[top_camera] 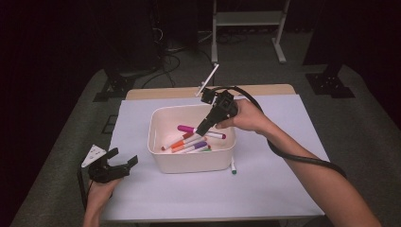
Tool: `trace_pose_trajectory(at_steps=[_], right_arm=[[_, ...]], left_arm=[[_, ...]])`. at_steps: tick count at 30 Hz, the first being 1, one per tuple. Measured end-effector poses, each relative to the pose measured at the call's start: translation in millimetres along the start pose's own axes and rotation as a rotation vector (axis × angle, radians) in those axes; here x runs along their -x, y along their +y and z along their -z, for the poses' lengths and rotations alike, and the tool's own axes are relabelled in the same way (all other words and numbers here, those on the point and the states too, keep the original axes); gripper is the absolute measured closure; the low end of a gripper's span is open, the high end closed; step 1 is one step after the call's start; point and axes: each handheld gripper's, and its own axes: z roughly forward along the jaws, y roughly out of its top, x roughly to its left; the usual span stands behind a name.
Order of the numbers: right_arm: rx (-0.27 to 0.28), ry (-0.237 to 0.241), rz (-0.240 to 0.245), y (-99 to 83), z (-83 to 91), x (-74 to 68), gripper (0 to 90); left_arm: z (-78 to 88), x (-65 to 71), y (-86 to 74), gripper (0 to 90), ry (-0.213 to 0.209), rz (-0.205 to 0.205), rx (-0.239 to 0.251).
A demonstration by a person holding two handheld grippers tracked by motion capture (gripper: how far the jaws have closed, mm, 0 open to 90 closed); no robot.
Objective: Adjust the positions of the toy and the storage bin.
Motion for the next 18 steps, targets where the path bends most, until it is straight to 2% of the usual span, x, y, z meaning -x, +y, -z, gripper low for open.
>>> trace_pose_trajectory(at_steps=[6, 9, 18], right_arm=[[-0.025, 0.017, 0.000, 9.2, -16.5, 5.1, 75.5], [-0.035, 0.025, 0.017, 11.5, -23.3, 8.0, 75.5], [-0.073, 0.043, 0.020, 16.7, -43.2, 11.2, 75.5]], left_arm=[[0.5, -0.1, 0.6, 2.5, -0.001, -0.002, 0.003], [0.3, -0.3, 0.5, 2.5, -0.001, -0.002, 0.007], [-0.5, -0.1, 0.9, 2.5, -0.003, -0.004, 0.004]])
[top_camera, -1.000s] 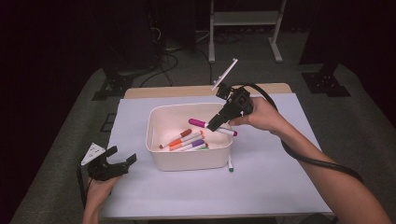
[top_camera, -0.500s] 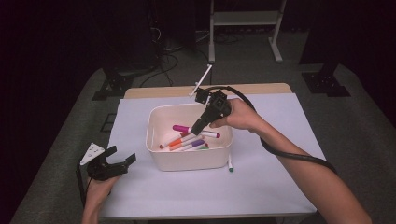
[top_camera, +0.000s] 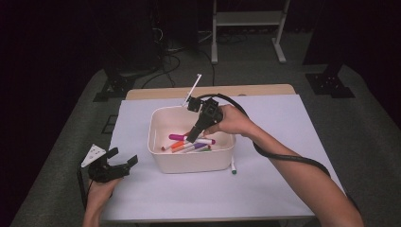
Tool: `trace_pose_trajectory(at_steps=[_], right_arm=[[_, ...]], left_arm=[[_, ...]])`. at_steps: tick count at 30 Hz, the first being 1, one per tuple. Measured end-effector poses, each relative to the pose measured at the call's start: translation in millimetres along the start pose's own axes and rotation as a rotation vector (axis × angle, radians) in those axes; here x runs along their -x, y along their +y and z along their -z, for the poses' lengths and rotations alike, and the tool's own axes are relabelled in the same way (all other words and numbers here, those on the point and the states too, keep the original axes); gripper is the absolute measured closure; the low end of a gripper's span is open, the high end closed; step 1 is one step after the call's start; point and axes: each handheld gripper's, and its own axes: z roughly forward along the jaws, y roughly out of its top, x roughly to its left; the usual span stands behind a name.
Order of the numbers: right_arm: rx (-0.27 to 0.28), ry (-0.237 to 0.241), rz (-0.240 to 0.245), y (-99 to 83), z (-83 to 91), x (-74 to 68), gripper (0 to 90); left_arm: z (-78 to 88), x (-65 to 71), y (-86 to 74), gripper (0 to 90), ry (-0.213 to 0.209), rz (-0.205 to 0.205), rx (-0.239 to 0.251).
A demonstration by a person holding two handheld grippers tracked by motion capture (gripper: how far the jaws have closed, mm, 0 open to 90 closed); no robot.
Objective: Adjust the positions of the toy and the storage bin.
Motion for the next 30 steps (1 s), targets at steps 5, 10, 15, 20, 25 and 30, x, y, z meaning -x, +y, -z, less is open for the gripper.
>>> trace_pose_trajectory(at_steps=[5, 10, 15, 20, 25, 30], right_arm=[[-0.027, 0.005, -0.008, 3.3, -12.6, 1.6, 75.5], [-0.046, 0.014, -0.011, 5.8, -22.8, 3.5, 75.4], [-0.064, 0.019, -0.011, 7.2, -29.4, 4.8, 75.5], [-0.077, 0.024, -0.002, 8.2, -36.0, 6.1, 75.4], [-0.099, 0.024, -0.004, 9.8, -43.0, 6.9, 75.5], [-0.121, -0.026, -0.034, 12.1, -48.3, 10.3, 56.9]], left_arm=[[-0.1, 0.1, 0.0, 2.5, -0.002, -0.001, 0.000], [0.0, -0.2, 0.1, 2.5, -0.002, -0.003, -0.001], [-0.4, -0.2, 0.4, 2.5, -0.002, -0.003, 0.000], [-0.8, -0.2, 0.6, 2.5, -0.005, -0.003, 0.001], [-0.9, -0.5, 0.7, 2.5, -0.005, 0.001, 0.003], [-1.4, -0.1, 1.1, 2.6, -0.006, -0.003, -0.002]])
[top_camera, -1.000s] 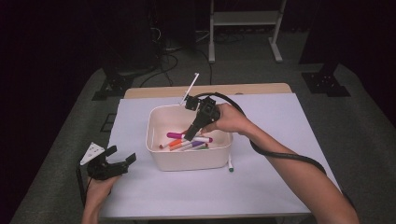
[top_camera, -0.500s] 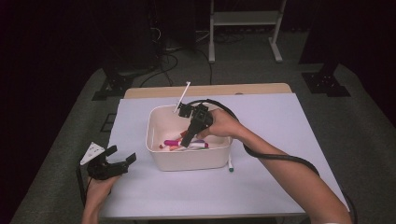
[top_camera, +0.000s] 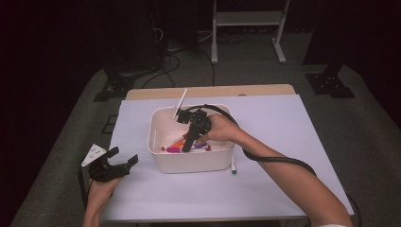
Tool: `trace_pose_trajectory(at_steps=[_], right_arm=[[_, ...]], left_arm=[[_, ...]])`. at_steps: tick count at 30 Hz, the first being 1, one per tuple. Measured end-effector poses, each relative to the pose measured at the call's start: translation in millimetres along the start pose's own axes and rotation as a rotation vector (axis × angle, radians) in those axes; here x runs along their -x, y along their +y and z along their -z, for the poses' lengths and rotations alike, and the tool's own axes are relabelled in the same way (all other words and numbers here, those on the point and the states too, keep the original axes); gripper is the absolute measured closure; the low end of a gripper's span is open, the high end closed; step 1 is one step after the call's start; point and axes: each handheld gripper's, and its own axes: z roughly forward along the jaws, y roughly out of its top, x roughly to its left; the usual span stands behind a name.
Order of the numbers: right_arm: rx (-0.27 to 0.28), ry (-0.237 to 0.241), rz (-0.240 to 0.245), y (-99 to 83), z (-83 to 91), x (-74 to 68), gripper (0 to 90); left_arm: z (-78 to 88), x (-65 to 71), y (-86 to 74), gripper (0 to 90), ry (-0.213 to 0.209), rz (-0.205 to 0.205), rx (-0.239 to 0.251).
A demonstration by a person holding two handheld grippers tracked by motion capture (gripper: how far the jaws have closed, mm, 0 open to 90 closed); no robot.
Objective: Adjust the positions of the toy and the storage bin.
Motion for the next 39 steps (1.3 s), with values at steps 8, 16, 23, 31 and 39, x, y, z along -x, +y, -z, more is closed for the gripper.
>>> trace_pose_trajectory(at_steps=[8, 16, 23, 31, 39], right_arm=[[0.080, -0.048, -0.007, -8.1, 26.2, -5.1, 59.0], [0.168, -0.084, -0.019, -32.4, 60.1, -9.5, 57.3], [0.211, -0.121, -0.053, -57.4, 81.2, -13.0, 56.5], [0.268, -0.158, -0.090, -91.1, 105.4, -16.5, 55.6], [0.319, -0.194, -0.140, -129.5, 125.0, -19.8, 53.6]], left_arm=[[0.1, 1.1, -0.5, 2.5, 0.003, -0.001, -0.004], [1.6, 0.8, -0.7, 2.5, 0.008, 0.006, 0.002], [0.8, 0.0, -0.9, 2.5, 0.007, 0.003, 0.001], [0.2, 1.3, -0.7, 2.5, 0.005, 0.004, 0.001], [-0.9, 3.0, -0.4, 2.5, 0.001, 0.001, -0.002]])
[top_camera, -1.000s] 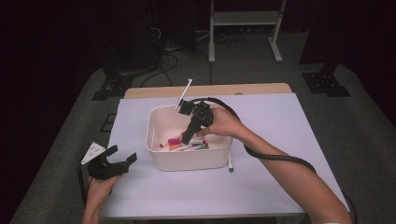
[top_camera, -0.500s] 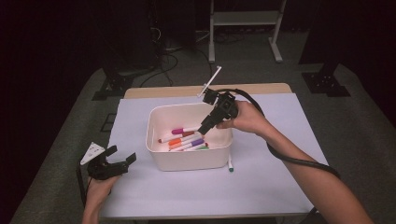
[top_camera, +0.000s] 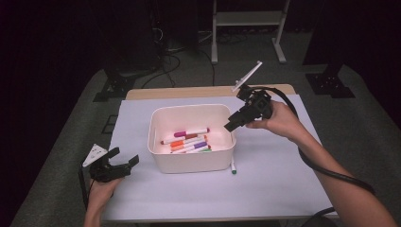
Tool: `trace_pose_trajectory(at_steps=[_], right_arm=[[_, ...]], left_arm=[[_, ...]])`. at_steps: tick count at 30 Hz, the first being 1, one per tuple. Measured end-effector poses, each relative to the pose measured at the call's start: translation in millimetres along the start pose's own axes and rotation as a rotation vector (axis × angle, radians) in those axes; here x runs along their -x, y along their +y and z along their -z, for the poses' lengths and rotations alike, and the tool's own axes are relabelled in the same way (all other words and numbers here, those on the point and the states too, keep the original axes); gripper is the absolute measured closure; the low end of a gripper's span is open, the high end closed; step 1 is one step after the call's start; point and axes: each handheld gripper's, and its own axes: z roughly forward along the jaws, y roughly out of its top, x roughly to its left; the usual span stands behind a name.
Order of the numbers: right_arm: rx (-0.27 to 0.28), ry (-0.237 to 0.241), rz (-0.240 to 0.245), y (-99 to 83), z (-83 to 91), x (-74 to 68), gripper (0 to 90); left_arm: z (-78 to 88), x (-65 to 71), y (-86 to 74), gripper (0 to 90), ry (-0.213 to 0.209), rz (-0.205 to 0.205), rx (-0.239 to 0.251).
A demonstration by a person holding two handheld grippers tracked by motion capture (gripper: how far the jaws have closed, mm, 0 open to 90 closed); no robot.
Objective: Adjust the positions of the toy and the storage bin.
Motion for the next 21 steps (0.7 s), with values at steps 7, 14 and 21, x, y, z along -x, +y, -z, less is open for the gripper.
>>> trace_pose_trajectory(at_steps=[7, 14, 21], right_arm=[[0.005, -0.025, -0.073, -35.4, 8.4, 12.6, 52.0], [0.008, -0.019, -0.136, -68.4, 1.7, 31.0, 51.0], [0.004, 0.006, -0.182, -93.9, -25.4, 39.8, 49.5]], left_arm=[[-1.2, 1.0, 0.2, 2.5, -0.003, -0.002, 0.001], [-2.2, 0.4, 0.4, 2.5, -0.004, -0.006, -0.004], [-2.9, 1.3, 0.2, 2.5, -0.004, -0.003, -0.007]])
